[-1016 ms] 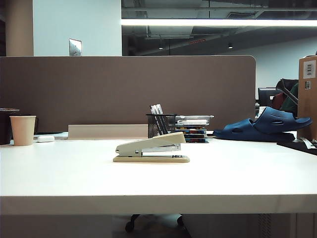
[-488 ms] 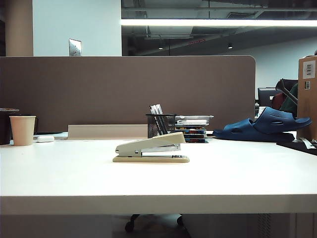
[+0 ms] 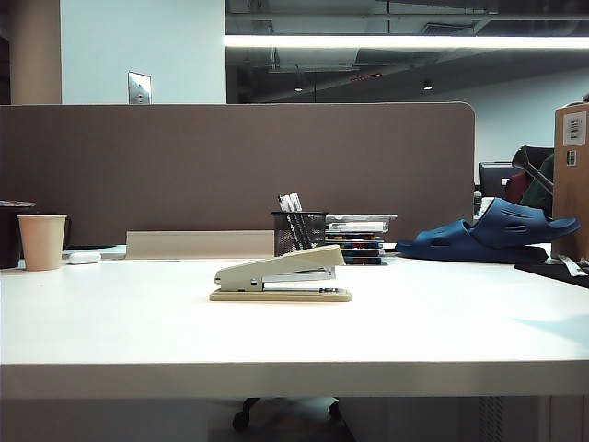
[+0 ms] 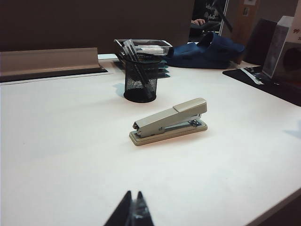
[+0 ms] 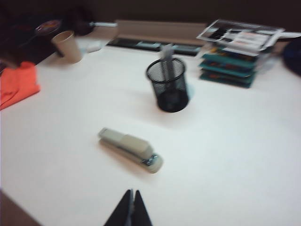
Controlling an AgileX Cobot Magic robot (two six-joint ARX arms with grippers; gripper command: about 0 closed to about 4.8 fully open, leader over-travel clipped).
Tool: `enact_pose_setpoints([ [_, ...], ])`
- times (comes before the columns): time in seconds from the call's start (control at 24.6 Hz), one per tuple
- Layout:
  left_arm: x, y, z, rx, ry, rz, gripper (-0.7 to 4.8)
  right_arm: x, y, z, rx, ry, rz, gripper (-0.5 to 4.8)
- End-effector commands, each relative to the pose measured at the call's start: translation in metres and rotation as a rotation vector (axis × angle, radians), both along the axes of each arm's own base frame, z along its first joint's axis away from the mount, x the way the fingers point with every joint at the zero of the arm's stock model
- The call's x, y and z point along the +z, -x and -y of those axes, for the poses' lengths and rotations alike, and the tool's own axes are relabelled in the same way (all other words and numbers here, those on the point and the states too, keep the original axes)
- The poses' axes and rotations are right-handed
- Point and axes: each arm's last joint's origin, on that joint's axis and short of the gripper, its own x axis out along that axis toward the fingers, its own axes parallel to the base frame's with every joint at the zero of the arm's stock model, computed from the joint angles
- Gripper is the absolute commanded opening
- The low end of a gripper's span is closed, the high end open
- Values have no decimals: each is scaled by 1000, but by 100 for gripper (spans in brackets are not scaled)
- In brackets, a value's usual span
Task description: Press the stapler down.
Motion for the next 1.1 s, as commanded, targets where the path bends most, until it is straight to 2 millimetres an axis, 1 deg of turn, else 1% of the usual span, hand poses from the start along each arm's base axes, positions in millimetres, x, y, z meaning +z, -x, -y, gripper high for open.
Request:
enact_pose_setpoints([
  [0.04,1,0,0,-5,-4,7,-6,1,-24,-19,89,-1,-45,-9],
  [0.24,0,0,0,-5,-4,-6,-6,-10,-54,-43,165,12,-117,-9],
  [0.37,-1,0,0,-5,-5,-16,-6,-23,-78,-61,208,22,-172,-9],
  [0.57,-1,0,0,2,-5,-16,-6,-38,-102,-78,239,35,-224,-9],
  [0.65,-1,0,0,4,-5,-16,-6,-46,-111,-84,251,37,-240,-9],
  [0.73,-1,0,0,5,-5,-16,-6,-62,-126,-94,267,41,-253,-9],
  [0.81,-1,0,0,6,-5,-16,-6,-70,-132,-97,277,37,-260,-9],
  [0.94,-1,0,0,6,-5,-16,-6,-89,-147,-103,289,24,-269,-9],
  [1.1,-1,0,0,6,-5,-16,-6,-101,-157,-107,271,-12,-277,-9],
])
